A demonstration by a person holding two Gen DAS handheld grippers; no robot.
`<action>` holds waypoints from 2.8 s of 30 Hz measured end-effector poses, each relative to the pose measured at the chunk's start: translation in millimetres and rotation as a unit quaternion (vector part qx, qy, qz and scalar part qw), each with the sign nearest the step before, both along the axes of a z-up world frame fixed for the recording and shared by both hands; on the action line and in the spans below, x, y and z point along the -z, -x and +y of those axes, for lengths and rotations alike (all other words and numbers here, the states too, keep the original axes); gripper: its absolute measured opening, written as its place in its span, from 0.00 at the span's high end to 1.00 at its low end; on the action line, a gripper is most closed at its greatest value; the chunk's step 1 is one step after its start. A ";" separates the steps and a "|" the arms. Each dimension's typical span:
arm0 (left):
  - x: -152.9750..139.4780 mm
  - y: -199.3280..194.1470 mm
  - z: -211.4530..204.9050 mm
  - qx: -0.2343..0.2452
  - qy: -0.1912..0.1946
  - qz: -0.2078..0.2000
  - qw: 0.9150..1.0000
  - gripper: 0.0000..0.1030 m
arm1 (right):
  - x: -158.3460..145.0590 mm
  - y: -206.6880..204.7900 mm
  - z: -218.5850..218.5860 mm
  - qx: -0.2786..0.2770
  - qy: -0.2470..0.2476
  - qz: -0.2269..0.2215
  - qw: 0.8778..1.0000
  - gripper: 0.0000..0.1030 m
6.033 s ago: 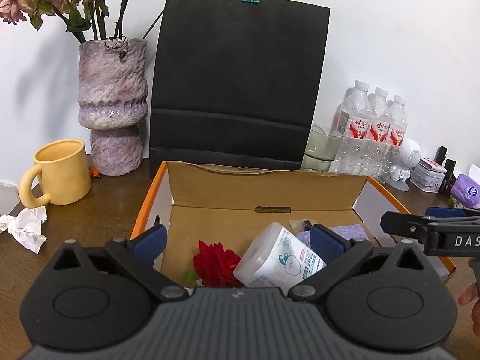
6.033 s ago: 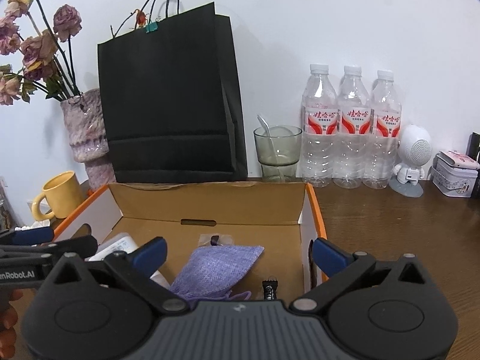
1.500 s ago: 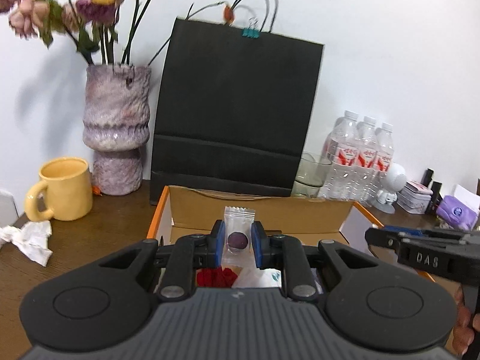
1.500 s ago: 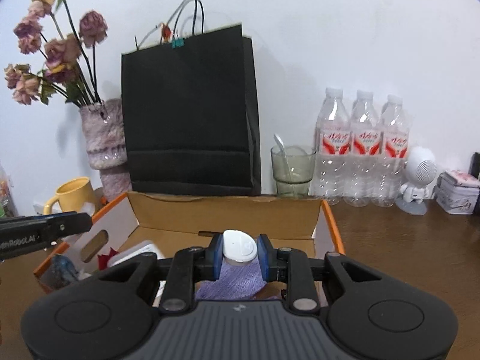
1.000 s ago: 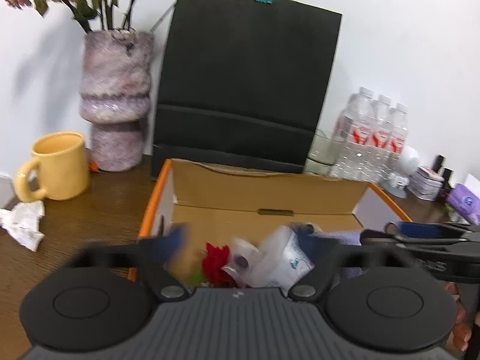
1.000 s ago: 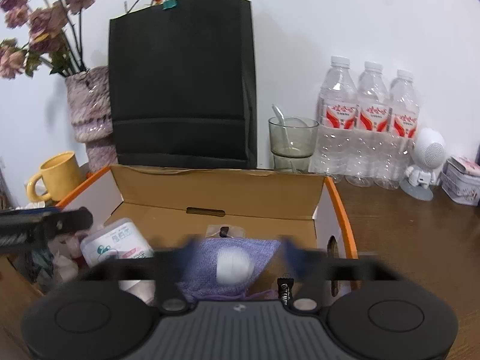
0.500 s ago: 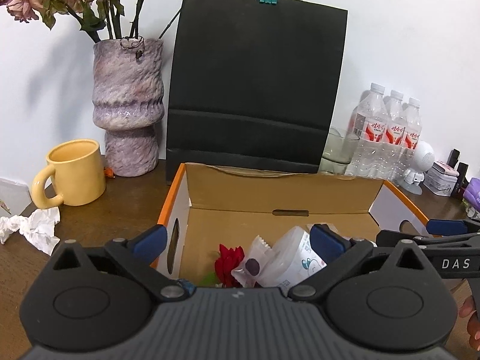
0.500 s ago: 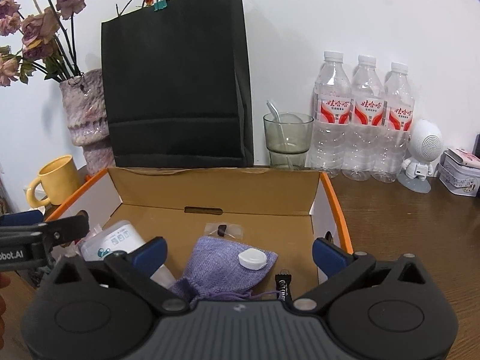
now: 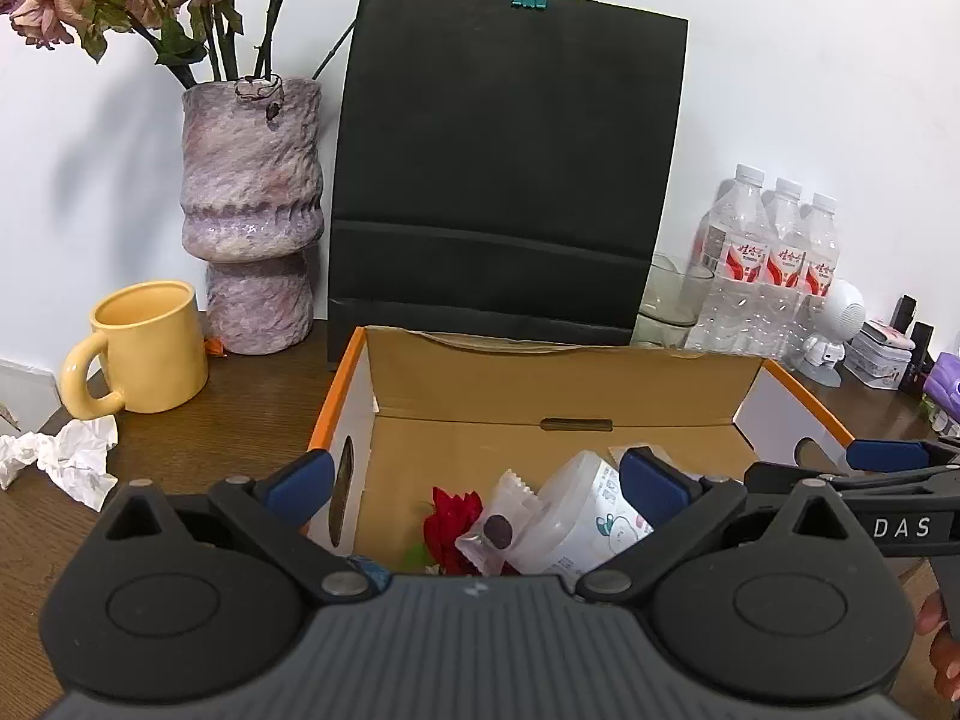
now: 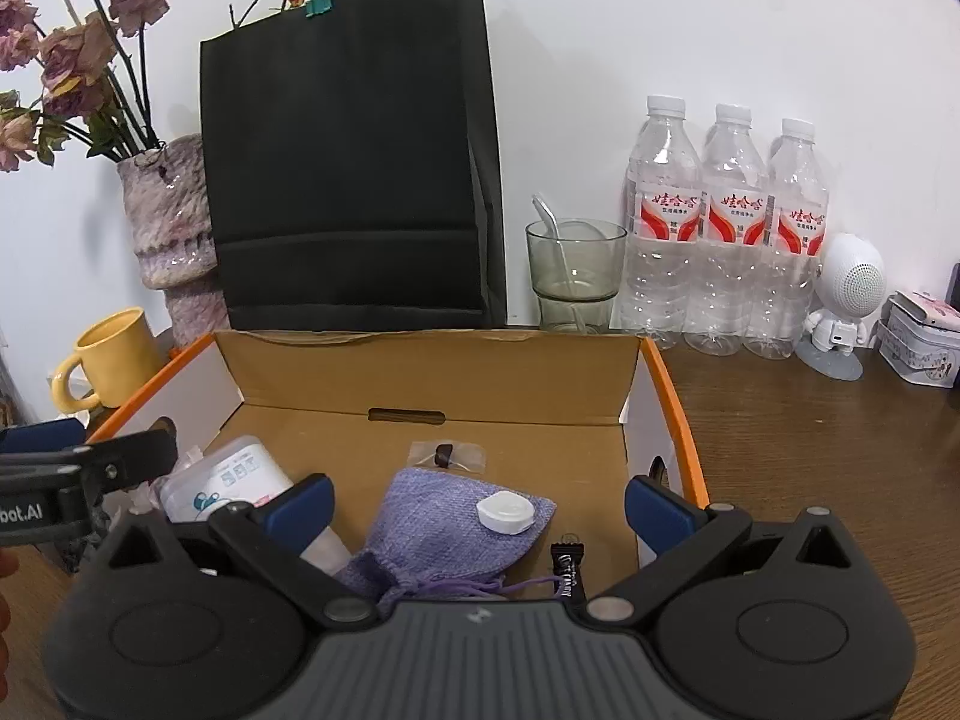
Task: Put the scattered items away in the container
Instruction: 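Withdraw both tools from the box toward the plush hamster, then grasp the plush hamster with the right tool while the left tool grasps the black carabiner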
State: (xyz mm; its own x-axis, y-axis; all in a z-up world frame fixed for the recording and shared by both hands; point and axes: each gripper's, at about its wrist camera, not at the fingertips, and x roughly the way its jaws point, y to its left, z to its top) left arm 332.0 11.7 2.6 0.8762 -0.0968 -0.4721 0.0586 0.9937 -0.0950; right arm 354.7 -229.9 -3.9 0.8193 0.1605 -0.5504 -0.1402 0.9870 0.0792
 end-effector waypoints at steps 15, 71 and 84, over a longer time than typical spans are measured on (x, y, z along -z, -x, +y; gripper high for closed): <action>-12.1 26.9 12.7 -0.008 0.014 -0.014 1.000 0.00 | -14.4 25.4 2.5 -0.004 -0.009 -0.014 1.000 0.00; 59.1 157.4 26.0 0.101 -0.071 0.101 0.987 0.18 | 35.1 178.1 13.8 -0.025 -0.013 0.088 0.996 0.49; 48.1 169.3 20.2 0.107 -0.041 0.087 0.990 0.75 | 25.0 189.9 8.7 -0.039 -0.020 0.062 0.997 0.52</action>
State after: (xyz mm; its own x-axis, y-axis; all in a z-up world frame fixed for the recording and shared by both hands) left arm 162.7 31.9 -45.5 0.7447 -0.2257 -0.6281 0.2574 0.9654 -0.0417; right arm 164.7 -221.2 -28.9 0.7291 0.2449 -0.6391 -0.2022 0.9692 0.1407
